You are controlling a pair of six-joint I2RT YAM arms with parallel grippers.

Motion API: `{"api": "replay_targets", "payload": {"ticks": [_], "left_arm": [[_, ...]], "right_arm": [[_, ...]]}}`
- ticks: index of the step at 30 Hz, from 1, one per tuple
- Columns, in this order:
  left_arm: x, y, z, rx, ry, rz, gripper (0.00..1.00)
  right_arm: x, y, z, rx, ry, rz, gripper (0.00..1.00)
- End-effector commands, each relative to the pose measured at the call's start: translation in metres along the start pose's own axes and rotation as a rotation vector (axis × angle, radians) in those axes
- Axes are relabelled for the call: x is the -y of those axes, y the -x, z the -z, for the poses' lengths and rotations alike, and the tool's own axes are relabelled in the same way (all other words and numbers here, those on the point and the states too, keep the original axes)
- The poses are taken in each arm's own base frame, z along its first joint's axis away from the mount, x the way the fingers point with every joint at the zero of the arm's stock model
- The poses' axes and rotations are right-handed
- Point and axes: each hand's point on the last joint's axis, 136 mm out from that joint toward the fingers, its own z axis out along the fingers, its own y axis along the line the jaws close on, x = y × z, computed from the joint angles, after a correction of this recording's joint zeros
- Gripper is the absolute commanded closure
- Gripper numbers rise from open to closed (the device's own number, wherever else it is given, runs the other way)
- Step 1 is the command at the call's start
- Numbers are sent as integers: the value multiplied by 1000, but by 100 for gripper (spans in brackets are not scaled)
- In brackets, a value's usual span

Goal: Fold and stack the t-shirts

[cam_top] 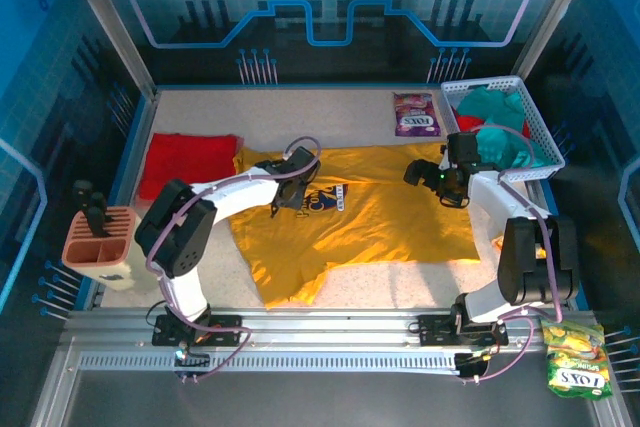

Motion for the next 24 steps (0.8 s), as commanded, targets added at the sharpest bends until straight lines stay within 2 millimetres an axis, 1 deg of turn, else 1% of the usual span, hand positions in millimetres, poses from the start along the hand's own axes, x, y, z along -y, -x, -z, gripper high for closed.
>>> {"api": "replay_targets", "payload": {"ticks": [1, 4, 7, 9, 11, 14, 16, 18, 19, 20, 21, 23, 24], "left_arm": [[10, 4, 27, -30, -96, -64, 100], [18, -2, 36, -104, -157, -108, 100], [28, -8, 45, -169, -273, -118, 100], [26, -7, 47, -190, -295, -127, 100], [18, -2, 45, -209, -296, -127, 100], [10, 12, 38, -232, -309, -123, 100], [4, 21, 29, -254, -290, -131, 100], [5, 30, 20, -263, -309, -140, 100], [5, 32, 15, -277, -315, -138, 100], [4, 31, 7, -303, -308, -140, 96], [1, 30, 0, -327, -289, -142, 85], [-8, 27, -19, -370, -237, -136, 69], [-14, 25, -27, -384, -215, -118, 63]], "right_arm": [[5, -5, -4, -26, 6, -26, 1], [4, -6, -5, -33, 10, -30, 1], [4, -6, -5, -35, 10, -27, 1], [4, -6, -5, -35, 10, -27, 2], [4, -6, -5, -39, 12, -25, 1], [2, -6, -6, -45, 21, -26, 2], [2, -7, -8, -52, 23, -27, 2], [2, -8, -8, -55, 24, -27, 2], [2, -8, -8, -57, 23, -27, 2], [2, -8, -8, -61, 22, -26, 2], [2, -8, -7, -61, 22, -21, 3], [2, -9, -6, -62, 20, -19, 3], [2, -10, -6, -63, 21, -18, 3]]}}
